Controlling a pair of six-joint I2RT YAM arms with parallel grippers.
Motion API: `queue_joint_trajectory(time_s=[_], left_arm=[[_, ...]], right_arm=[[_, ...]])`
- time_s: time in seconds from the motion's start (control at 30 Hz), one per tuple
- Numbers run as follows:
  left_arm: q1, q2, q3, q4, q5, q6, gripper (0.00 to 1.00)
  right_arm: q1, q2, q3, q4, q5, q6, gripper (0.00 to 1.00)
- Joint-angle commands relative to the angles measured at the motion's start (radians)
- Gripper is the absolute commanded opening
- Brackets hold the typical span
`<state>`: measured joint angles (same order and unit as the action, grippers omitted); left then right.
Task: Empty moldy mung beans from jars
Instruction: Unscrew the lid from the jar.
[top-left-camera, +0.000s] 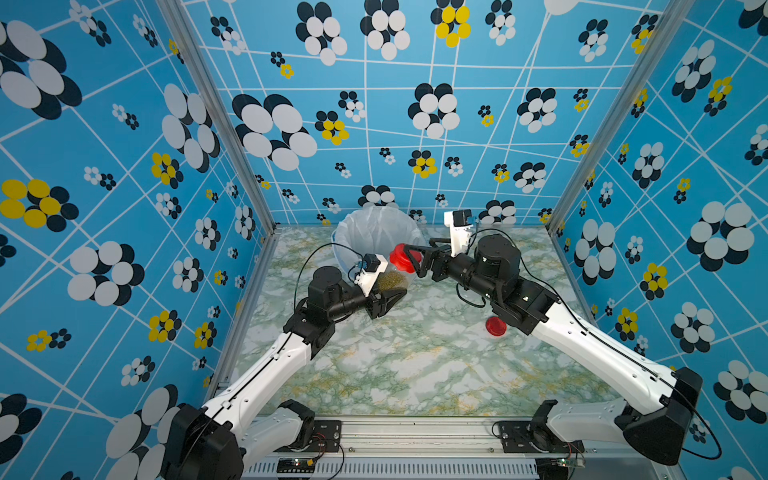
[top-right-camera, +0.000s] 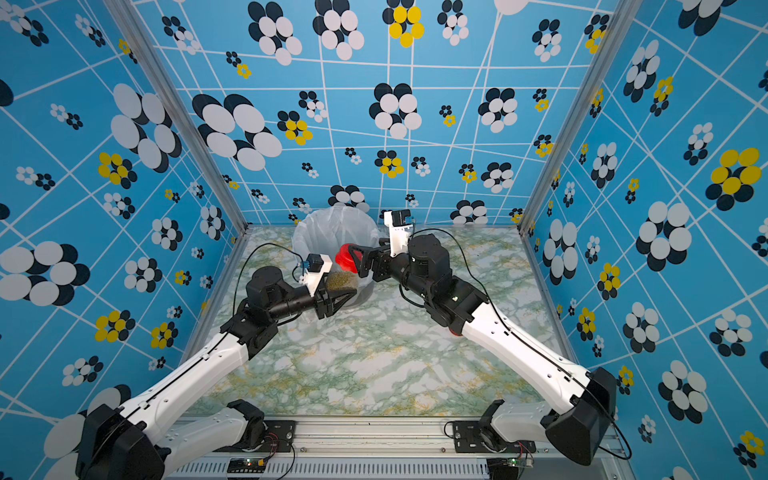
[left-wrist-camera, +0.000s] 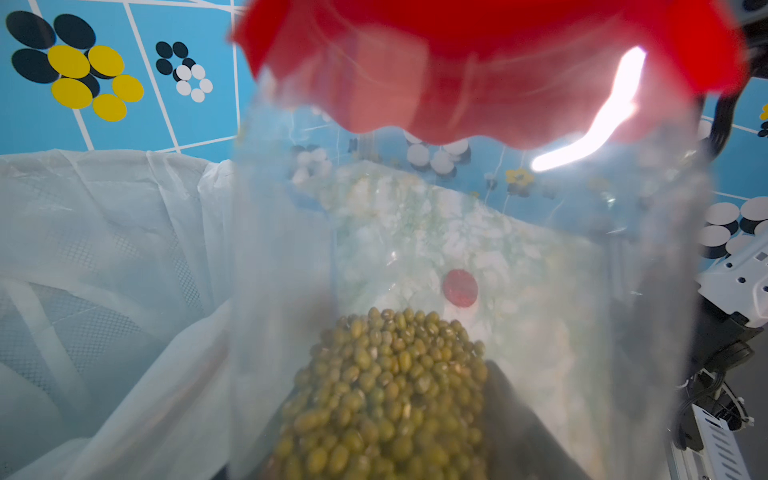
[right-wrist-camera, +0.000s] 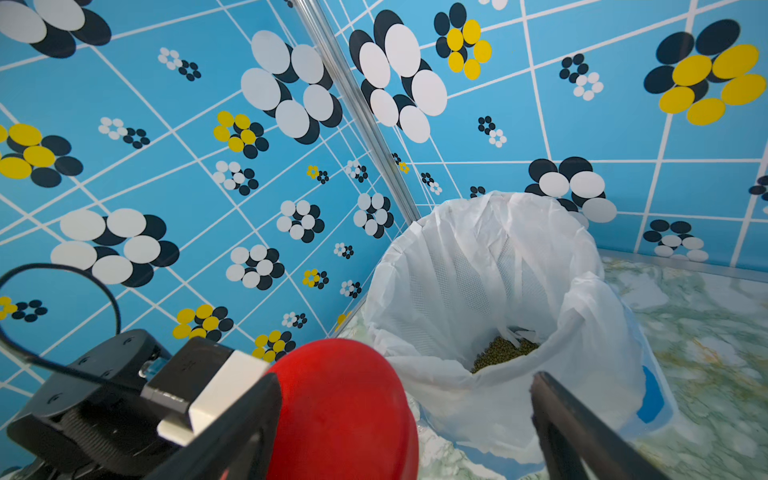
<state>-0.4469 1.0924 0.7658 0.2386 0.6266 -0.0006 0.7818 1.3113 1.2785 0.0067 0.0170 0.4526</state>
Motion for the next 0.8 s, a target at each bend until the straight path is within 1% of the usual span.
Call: queue_joint_trajectory(time_s=[0.0,0.07,0.2,0.23,0.33,0.5,0.77], left_arm=[[-0.016,-0.004,0.034,0.065,-0.014,0.025,0.28],[-0.016,-0.001,0.043,0.039,-0.022,0.034,0.28],[-0.017,-0.008,0.038,0.035,-0.027,0.039,0.27],[-0.019,-0.008,0.038,0.036,-0.030,0.039,0.27],[-0.018,-0.003,0.045,0.034,-0.030,0.039,0.27],[-0.025,0.013,0.058,0.018,-0.032,0.042,0.27],[-0.037,0.007,0.065,-0.006,-0.047,0.056,0.27]], right_arm=[[0.010,0.024,-0.027,0.041,0.018,0.083,0.95],[0.011,0.015,-0.053,0.082,0.005,0.107,0.96],[0.010,-0.063,-0.159,0.226,0.042,0.135,0.99],[0.010,-0.074,-0.167,0.236,0.041,0.139,0.99],[0.009,-0.068,-0.144,0.191,0.008,0.155,0.99],[0.008,-0.063,-0.160,0.231,-0.031,0.208,0.97],[0.009,-0.061,-0.147,0.226,-0.095,0.209,0.97]])
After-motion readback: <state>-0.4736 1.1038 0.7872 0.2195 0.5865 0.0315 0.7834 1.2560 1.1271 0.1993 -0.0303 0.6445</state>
